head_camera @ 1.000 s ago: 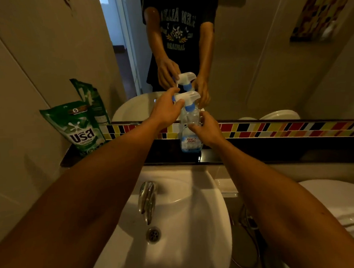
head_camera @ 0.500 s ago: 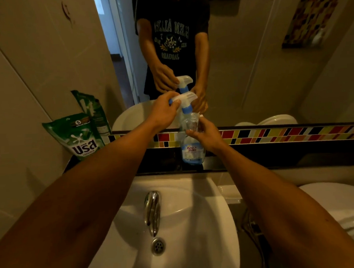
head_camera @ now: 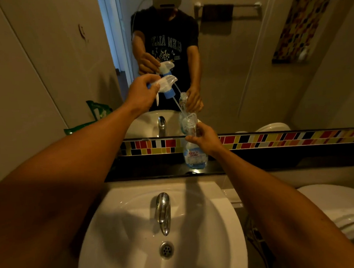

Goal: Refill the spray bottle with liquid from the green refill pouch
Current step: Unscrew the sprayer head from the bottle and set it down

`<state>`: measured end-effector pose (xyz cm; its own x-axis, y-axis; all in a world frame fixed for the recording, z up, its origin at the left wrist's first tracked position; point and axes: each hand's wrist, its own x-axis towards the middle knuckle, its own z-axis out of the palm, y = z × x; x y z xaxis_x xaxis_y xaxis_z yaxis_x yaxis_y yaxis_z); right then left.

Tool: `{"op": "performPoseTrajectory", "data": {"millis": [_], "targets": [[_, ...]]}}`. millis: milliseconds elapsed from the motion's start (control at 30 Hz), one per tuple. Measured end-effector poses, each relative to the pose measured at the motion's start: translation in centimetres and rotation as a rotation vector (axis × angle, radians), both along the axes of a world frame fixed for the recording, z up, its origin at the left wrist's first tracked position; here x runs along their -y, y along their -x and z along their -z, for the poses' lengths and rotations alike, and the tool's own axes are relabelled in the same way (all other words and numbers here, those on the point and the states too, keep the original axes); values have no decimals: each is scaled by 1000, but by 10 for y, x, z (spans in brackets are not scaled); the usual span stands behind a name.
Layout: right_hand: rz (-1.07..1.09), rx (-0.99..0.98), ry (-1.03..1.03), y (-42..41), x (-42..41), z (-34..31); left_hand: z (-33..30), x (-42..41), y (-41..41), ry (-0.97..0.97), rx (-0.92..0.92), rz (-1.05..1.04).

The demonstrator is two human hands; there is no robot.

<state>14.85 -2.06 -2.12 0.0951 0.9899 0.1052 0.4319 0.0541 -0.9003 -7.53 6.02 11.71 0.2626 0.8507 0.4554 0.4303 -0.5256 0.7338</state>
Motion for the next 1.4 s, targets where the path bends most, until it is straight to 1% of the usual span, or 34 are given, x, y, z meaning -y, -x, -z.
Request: {"op": "performPoseTrajectory", "data": {"millis": [233, 433, 667, 867, 1100, 1233, 1400], "targets": [[29, -39, 12, 5, 9, -9, -16, 9, 33, -50, 106, -42], [53, -98, 30, 3, 10, -14, -15, 18, 53, -57, 206, -102], [64, -175, 32, 1, 9, -24, 0, 22, 77, 81, 378, -171], [18, -152, 85, 1, 3, -29, 16, 23, 90, 148, 522, -233], [11, -138, 84, -2, -1, -27, 28, 19, 103, 184, 630, -285], [18, -181, 58, -4, -1, -25, 47, 17, 102, 243, 698, -354], [17, -207, 60, -9, 0, -23, 68, 22, 99, 333, 779, -391]]}}
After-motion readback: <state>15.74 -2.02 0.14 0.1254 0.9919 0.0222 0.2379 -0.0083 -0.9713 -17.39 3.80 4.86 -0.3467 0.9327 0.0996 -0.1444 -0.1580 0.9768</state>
